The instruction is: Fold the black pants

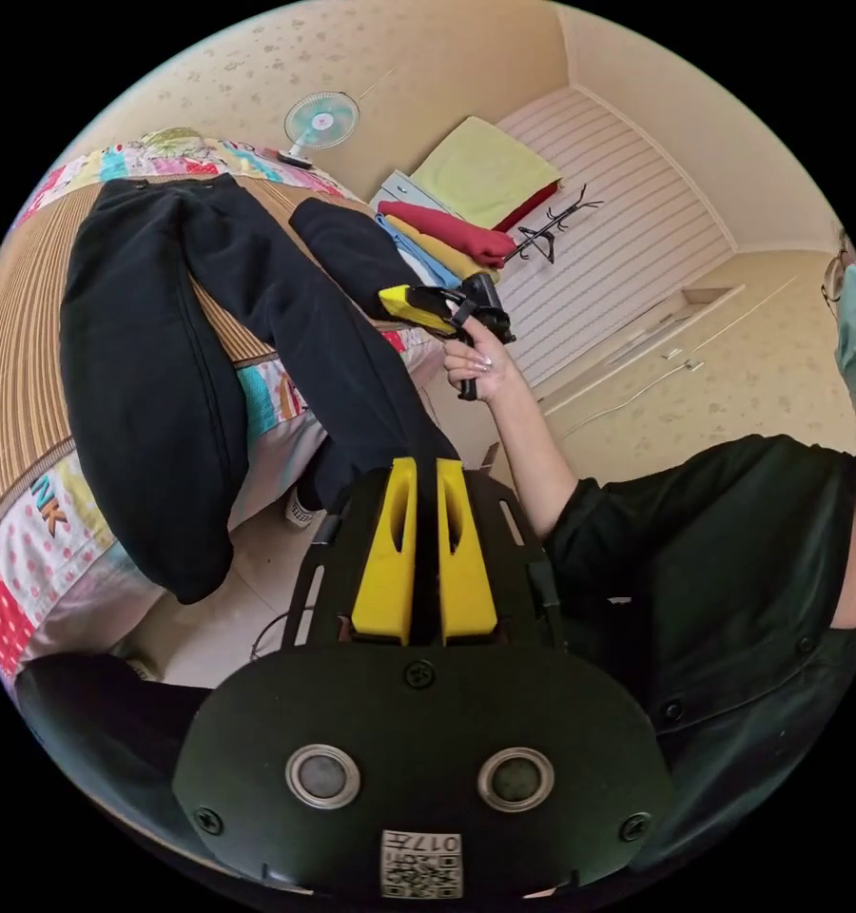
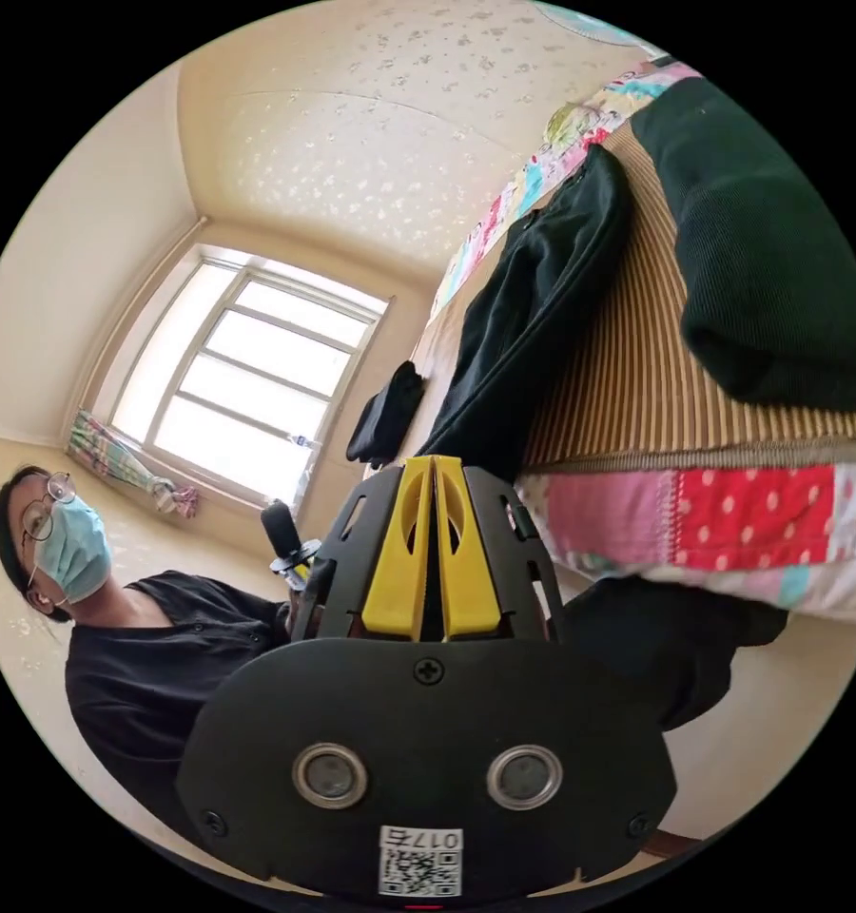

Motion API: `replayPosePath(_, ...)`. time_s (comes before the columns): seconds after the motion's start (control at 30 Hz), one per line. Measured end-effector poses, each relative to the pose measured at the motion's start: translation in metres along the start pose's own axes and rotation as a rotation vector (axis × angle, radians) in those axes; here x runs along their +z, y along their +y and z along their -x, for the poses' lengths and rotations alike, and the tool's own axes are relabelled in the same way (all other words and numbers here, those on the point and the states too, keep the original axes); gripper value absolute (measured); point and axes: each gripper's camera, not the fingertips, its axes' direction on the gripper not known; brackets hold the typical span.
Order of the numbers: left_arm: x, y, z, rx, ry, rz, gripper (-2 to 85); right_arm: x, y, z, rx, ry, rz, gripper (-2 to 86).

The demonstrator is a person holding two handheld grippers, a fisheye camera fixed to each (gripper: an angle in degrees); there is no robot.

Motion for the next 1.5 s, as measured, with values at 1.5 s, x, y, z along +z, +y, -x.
replayPosePath(1.5,-0.097,-0.016,0.171,-0.282,-0.198,-0.074,8.3,0.317,-0.096,0.104,-0.307,0.494,0.142,4.3)
